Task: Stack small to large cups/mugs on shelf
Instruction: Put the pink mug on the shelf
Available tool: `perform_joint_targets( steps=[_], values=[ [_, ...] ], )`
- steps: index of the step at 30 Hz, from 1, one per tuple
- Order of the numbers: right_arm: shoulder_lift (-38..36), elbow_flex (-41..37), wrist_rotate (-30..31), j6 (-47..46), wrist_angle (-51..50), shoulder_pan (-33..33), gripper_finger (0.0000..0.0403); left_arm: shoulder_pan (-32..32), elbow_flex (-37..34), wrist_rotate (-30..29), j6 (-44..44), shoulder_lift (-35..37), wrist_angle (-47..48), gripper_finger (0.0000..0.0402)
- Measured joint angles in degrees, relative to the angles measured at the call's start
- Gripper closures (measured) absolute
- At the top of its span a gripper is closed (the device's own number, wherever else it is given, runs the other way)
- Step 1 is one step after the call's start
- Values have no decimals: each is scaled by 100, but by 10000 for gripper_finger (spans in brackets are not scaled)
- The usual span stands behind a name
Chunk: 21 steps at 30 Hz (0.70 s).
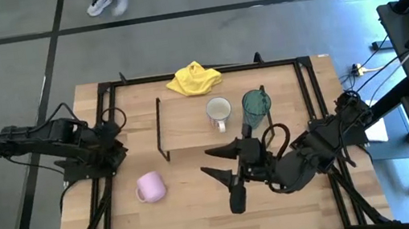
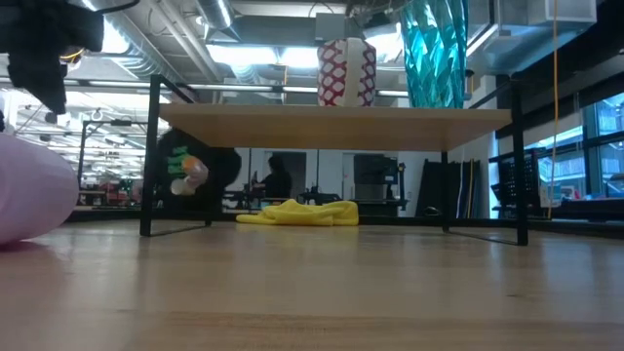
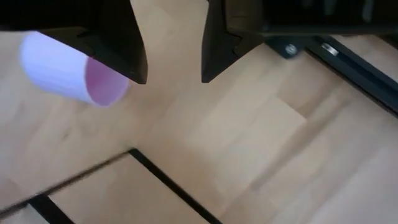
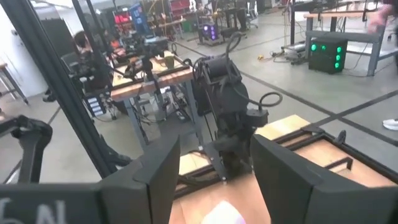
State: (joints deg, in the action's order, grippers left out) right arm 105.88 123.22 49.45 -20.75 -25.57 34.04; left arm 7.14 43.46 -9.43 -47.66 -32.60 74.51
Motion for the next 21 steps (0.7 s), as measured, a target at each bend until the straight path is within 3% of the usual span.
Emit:
perform_joint_targets(
  steps=[7, 12, 15, 17, 21],
  values=[
    [-74, 2, -42, -317, -421, 0, 205, 0, -2, 638, -601, -55, -87, 233],
    [-100, 2, -50, -295, -487, 0, 205, 0, -143, 1365, -313, -76, -1180, 233],
    [-125, 2, -116, -311, -612, 0, 205, 1, -531, 2165, -146, -76, -2098, 235],
    [-131, 2, -145, -321, -651, 0, 205, 4, -899, 2579, -145, -77, -2200, 236],
    [-131, 2, -160, -335, -676, 0, 205, 2, -1694, 2893, -283, -168, -2238, 236]
  ],
)
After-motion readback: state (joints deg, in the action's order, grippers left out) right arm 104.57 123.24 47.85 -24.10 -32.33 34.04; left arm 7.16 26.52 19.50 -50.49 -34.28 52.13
